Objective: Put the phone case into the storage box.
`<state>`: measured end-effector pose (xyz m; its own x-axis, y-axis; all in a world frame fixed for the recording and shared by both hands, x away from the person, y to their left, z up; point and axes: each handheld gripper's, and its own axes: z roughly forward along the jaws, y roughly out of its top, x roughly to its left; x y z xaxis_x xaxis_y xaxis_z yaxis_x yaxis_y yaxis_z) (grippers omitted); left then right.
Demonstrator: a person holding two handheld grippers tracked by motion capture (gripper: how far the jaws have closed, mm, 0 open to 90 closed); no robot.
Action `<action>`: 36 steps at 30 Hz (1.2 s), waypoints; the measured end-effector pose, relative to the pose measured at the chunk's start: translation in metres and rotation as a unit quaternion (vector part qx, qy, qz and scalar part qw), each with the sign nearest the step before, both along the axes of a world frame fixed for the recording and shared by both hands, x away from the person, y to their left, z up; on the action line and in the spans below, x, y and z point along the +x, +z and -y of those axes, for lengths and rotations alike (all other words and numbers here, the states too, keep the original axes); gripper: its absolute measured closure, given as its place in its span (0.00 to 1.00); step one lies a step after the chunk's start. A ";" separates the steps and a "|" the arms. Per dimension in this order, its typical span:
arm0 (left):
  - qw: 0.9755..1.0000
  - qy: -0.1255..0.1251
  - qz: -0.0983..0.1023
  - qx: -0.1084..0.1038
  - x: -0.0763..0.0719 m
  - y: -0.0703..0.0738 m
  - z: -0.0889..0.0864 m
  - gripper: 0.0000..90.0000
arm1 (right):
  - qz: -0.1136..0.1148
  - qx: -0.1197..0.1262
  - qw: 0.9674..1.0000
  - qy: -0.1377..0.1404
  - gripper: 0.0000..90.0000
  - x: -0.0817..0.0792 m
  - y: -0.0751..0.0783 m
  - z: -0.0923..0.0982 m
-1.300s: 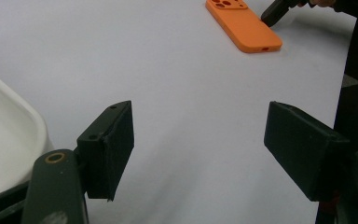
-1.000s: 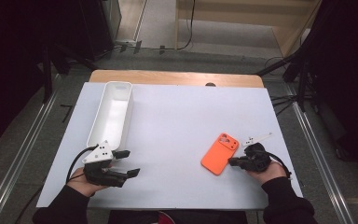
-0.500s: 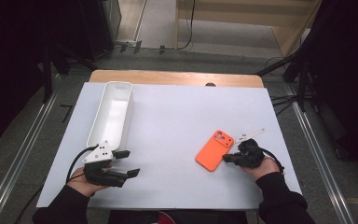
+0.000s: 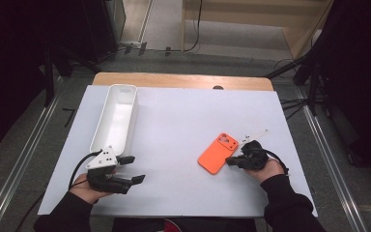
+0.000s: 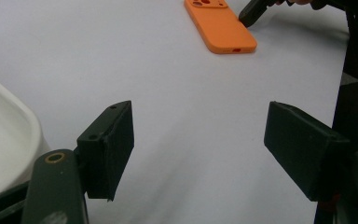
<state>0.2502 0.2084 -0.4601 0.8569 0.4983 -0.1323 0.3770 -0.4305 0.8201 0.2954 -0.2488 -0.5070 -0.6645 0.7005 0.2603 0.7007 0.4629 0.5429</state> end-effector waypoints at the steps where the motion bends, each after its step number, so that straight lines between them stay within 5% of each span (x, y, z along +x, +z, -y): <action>1: 1.000 0.000 0.000 0.000 0.000 0.000 0.000 0.27 | 0.003 -0.001 1.000 0.003 0.98 0.002 0.000 -0.002; 36: 1.000 -0.001 0.002 -0.001 0.000 0.000 -0.001 0.27 | 0.017 0.010 1.000 0.006 0.98 0.035 0.001 -0.043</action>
<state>0.2501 0.2093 -0.4598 0.8586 0.4959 -0.1297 0.3728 -0.4305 0.8220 0.3308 -0.2057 -0.5060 -0.6822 0.6870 0.2503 0.6753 0.4608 0.5759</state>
